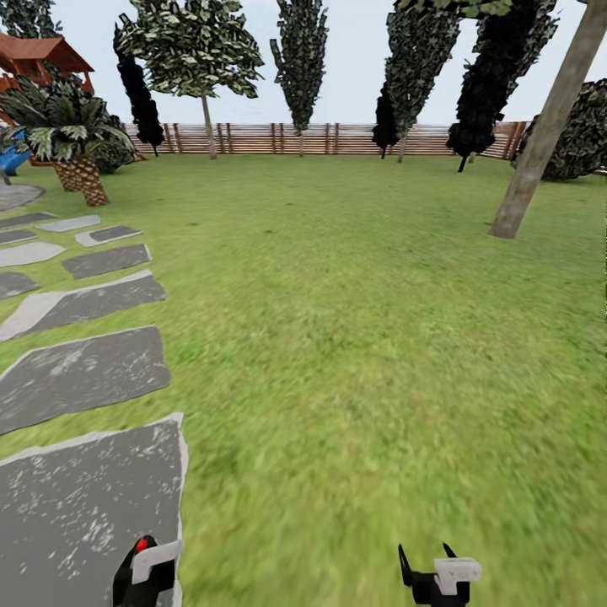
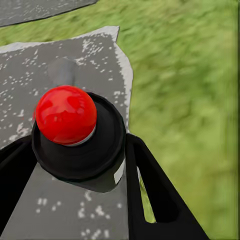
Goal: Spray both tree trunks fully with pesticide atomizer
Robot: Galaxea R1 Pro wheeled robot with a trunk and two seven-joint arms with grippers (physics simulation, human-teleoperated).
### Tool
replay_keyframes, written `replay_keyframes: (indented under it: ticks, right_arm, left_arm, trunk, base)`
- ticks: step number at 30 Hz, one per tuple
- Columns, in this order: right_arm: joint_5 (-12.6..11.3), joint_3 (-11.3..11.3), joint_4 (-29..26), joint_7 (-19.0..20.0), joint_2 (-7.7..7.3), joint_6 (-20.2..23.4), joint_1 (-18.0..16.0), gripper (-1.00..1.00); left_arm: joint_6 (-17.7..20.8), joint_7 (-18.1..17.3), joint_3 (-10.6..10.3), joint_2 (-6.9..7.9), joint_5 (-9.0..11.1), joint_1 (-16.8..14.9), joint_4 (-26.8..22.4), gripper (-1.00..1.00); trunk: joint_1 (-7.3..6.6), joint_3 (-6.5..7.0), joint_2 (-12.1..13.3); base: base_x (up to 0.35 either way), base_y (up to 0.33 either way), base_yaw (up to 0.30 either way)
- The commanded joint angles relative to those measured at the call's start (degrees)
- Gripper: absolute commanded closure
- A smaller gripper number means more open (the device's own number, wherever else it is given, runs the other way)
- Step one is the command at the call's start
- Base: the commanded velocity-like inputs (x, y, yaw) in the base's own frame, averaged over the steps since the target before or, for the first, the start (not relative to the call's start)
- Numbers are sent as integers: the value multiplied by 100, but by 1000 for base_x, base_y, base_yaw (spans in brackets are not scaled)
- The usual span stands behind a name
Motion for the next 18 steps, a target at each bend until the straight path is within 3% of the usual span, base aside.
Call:
replay_keyframes:
  ticks: [1, 18]
  right_arm:
    - [2, 0, 0, 0, 2, 0, 0, -100]
    - [5, 7, 117, 0, 15, 0, 0, -100]
  left_arm:
    - [-4, -2, 0, 1, -2, 4, -8, 100]
    - [-12, -13, -8, 11, -10, 21, -25, 100]
  trunk:
    - [0, 0, 0]
    - [0, 0, 0]
  base:
    - [345, 0, -69]
    - [346, 0, -7]
